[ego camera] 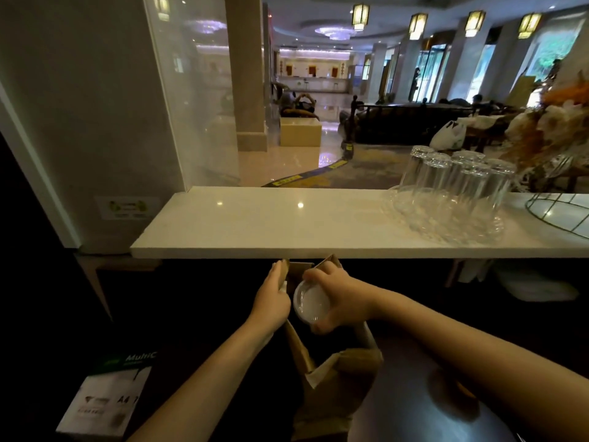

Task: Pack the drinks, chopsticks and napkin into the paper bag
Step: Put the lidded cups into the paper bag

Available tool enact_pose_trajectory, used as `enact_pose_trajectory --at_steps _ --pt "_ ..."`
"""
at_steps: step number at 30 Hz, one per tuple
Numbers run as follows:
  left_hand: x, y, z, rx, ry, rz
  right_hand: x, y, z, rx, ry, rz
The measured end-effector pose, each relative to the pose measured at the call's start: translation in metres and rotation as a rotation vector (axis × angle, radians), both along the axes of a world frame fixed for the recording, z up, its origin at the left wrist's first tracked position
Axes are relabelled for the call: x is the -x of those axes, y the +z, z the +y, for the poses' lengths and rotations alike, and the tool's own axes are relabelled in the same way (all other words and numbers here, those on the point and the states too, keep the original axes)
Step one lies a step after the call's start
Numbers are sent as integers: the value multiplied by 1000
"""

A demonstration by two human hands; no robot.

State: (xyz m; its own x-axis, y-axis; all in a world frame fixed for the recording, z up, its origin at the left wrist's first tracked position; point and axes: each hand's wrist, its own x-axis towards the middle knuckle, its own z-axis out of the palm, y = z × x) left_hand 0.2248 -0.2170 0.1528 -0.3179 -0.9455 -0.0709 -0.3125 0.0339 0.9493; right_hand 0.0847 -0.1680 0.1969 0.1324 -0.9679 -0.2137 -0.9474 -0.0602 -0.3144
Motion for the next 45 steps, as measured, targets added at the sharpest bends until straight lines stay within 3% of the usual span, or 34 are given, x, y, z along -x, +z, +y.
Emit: enact_pose_trajectory --at_steps 3,8,19,38,45 --pt "0 0 10 -3 -21 10 -8 -23 -12 -65 4 93" --pt "-5 0 17 25 -83 -15 -13 -76 -28 -213 -107 91" --pt "-8 -16 37 199 -141 -142 -15 -147 -44 -184 -317 -23" --pt "-15 -30 40 174 -85 -110 -33 -173 -54 -73 -389 -179" --pt "-21 -25 36 150 -44 -101 -29 -160 -55 -155 -316 -55"
